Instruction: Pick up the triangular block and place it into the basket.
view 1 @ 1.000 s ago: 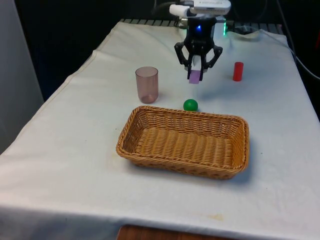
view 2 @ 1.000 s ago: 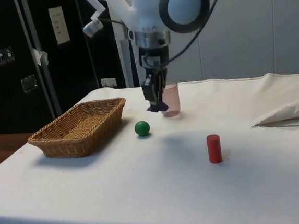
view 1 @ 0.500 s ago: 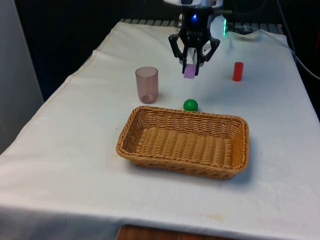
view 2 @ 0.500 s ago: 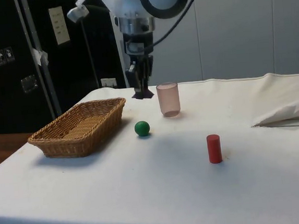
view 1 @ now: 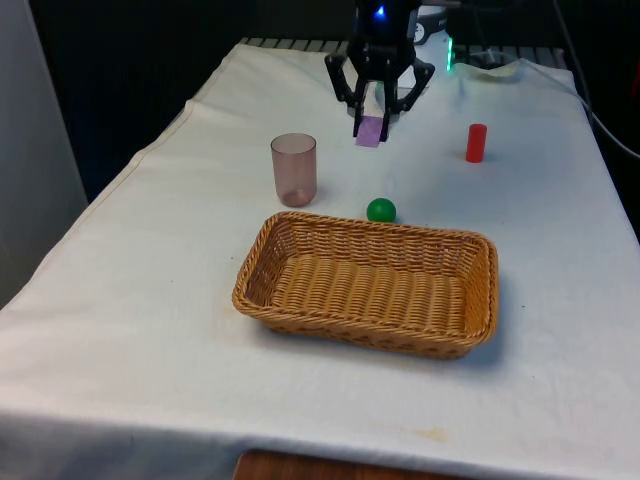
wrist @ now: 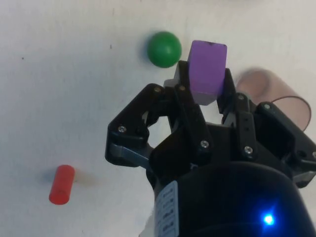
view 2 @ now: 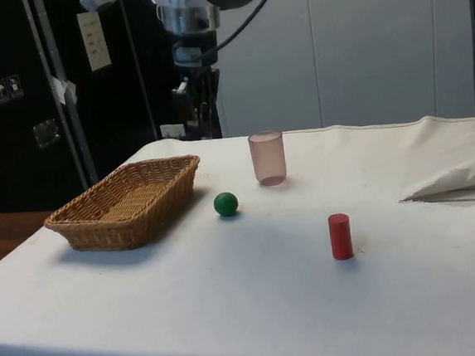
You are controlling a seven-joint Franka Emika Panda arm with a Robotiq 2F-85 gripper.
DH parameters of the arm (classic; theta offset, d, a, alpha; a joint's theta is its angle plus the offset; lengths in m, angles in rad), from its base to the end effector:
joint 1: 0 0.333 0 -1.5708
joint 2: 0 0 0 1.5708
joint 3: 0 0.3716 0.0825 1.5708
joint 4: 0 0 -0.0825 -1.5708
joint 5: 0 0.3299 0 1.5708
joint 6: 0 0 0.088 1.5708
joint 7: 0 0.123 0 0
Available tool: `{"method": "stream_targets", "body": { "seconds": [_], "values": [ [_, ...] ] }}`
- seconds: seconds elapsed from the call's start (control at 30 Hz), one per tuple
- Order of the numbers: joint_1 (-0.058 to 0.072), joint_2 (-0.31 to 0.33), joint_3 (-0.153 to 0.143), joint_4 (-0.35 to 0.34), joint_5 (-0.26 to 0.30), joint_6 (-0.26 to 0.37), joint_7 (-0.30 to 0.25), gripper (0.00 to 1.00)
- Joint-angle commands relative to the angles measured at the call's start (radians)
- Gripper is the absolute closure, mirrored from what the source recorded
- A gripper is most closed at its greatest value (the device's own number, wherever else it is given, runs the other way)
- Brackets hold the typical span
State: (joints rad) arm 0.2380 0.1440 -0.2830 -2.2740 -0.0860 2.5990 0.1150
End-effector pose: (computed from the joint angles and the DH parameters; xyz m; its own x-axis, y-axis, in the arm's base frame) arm 0.5232 -0.0186 0.3940 0.9789 -0.0750 0.1903 -0.0909 -0.9930 0.0758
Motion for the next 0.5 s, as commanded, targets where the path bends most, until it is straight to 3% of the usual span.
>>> {"method": "stream_targets", "body": {
  "seconds": [0.0,0.37,0.47],
  "values": [
    [-0.002,0.004,0.001,0.015,0.009,-0.016,-0.007,0.66],
    [-0.001,0.06,-0.003,0.105,0.002,-0.031,0.004,0.66],
    [-0.005,0.098,0.0,0.156,0.017,-0.044,-0.004,0.66]
  ]
}}
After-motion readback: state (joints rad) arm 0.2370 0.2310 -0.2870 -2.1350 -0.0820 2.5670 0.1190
